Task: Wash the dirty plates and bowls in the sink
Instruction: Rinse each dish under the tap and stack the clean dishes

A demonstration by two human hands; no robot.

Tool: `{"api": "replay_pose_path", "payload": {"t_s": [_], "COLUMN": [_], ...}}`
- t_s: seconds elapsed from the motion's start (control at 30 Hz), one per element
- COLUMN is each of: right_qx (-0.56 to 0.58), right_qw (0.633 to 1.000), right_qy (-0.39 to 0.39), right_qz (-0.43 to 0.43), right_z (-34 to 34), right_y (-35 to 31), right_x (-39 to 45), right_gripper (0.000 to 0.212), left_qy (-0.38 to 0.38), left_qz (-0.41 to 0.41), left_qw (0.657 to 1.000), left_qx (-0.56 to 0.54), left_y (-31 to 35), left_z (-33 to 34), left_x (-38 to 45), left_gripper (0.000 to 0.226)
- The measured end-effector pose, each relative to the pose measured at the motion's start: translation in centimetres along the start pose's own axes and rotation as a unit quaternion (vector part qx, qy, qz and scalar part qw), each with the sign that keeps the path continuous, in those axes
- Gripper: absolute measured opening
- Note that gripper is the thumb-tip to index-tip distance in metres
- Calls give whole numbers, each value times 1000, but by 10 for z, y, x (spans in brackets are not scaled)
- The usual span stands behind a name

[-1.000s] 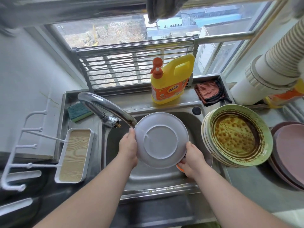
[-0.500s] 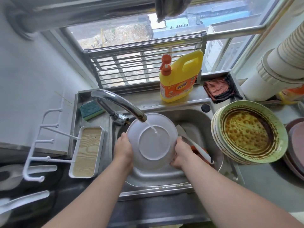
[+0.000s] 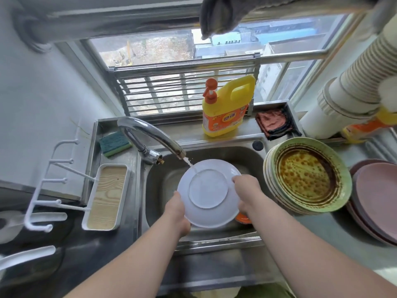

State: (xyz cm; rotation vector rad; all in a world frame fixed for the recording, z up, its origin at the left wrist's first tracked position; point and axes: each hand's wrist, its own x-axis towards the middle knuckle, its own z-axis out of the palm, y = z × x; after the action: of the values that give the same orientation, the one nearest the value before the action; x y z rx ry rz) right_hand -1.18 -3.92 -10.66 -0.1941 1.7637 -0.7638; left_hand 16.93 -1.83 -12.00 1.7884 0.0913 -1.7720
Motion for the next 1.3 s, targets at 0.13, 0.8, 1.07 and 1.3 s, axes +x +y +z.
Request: {"api": "replay_pose_path", "payload": {"t_s": [0.13, 0.8, 1.07, 1.3], "right_qx": [-21, 132, 139, 118], "right_qw": [995, 985, 966, 984], "right_qy": [-18, -106, -160, -116], "right_qz": [-97, 47, 151, 59], "right_z": [-20, -23, 14, 49], "right_y": [-11, 46, 54, 50], "right_x": [-27, -6, -1, 47], "right_gripper": [22, 39, 37, 61], "left_qy": [-65, -85, -106, -57], "left_qz": [-46, -50, 110, 169], "left_qw": [997, 986, 988, 983], "left_qx": [15, -131, 28, 42], "left_y": [-7, 54, 62, 65], "left_z": [24, -6, -45, -57], "left_x": [-3, 2, -9, -13], "left_gripper": [47, 86, 90, 55]}}
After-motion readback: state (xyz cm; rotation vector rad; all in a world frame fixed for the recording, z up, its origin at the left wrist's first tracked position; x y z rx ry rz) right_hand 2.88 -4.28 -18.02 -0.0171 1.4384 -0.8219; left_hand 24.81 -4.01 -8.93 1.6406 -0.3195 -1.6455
